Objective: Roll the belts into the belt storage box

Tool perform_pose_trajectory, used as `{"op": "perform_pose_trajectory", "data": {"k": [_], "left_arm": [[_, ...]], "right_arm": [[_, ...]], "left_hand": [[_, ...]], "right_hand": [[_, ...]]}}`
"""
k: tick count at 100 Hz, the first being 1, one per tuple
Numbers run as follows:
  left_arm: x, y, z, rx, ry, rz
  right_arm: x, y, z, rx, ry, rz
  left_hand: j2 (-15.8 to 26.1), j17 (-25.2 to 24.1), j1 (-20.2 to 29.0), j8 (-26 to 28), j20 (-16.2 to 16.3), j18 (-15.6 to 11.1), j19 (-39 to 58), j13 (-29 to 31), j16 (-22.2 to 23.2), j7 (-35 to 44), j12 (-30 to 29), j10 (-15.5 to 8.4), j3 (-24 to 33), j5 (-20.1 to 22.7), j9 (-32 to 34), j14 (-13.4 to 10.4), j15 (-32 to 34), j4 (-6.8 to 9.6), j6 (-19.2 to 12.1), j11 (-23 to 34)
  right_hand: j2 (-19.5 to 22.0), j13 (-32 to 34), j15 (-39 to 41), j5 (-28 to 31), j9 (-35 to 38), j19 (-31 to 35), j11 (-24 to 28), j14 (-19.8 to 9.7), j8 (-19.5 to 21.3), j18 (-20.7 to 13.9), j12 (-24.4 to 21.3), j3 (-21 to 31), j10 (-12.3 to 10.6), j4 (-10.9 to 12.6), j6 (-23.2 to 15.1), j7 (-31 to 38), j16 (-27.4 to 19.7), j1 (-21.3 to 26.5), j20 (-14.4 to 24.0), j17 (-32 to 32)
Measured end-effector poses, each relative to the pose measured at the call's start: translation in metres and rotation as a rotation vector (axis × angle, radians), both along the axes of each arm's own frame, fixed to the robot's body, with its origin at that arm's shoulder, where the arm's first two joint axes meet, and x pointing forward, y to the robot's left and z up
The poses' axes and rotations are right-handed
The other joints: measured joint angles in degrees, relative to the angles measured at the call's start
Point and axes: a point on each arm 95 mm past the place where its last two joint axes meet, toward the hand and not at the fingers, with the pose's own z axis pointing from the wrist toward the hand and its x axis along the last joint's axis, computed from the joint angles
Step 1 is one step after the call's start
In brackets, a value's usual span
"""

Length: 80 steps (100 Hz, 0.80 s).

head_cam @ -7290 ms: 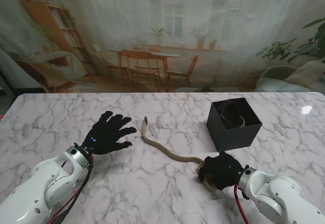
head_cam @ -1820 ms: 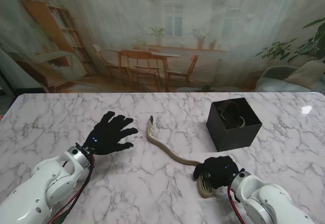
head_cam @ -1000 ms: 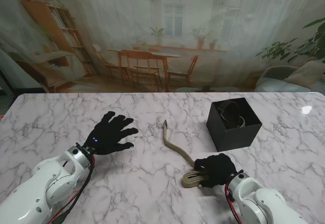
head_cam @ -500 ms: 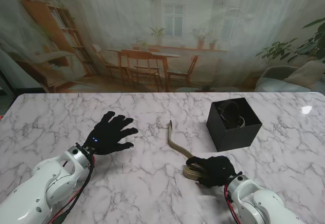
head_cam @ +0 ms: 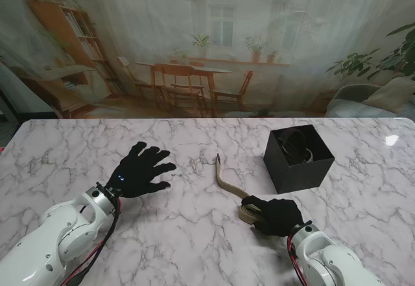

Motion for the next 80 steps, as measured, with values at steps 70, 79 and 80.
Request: {"op": "perform_pose_trajectory", "data": {"k": [70, 79, 80], "left_arm": [[-0.0003, 0.0013, 0.0002, -0.002, -0.003, 0.003], [-0.0003, 0.0013, 0.0002, -0.003, -0.003, 0.003], [-0.0003, 0.0013, 0.0003, -0.003, -0.003, 0.003]], "right_arm": [[0.0001, -0.0021, -0.0008, 0.012, 0.022, 0.049], [0.0008, -0.0027, 0.0022, -0.011, 0.053, 0.06], [0.001, -0.0026, 0.0027, -0.014, 0.057, 0.062]], "left_hand": [[0.0, 0.0, 0.0, 0.0, 0.0, 0.0, 0.0, 0.0, 0.0, 0.0, 0.0, 0.0, 0.0, 0.0, 0.0, 0.0, 0.0, 0.0, 0.0, 0.0], [0.0, 0.0, 0.0, 0.0, 0.0, 0.0, 0.0, 0.0, 0.0, 0.0, 0.0, 0.0, 0.0, 0.0, 0.0, 0.0, 0.0, 0.0, 0.0, 0.0], [0.0, 0.0, 0.0, 0.0, 0.0, 0.0, 0.0, 0.0, 0.0, 0.0, 0.0, 0.0, 0.0, 0.0, 0.0, 0.0, 0.0, 0.0, 0.0, 0.0]], "right_hand": [[4.8, 0.2, -7.6, 4.8, -2.2, 0.2, -0.5, 1.1, -2.8, 1.5, 1.0, -5.7, 1.8, 0.5, -9.4, -9.4, -1.8, 4.9, -0.7, -1.4], [5.3, -0.1, -9.5, 4.1, -6.8, 0.1, 1.3, 0.6, -4.6, 1.5, 2.4, -5.7, 2.8, 0.3, -10.7, -11.0, -1.9, 6.0, -0.7, -2.1], [5.3, -0.1, -10.5, 4.1, -7.5, 0.1, 1.4, 0.6, -4.6, 1.5, 2.5, -5.7, 3.0, -0.3, -10.8, -11.2, -1.8, 6.4, -0.7, -2.1]]}}
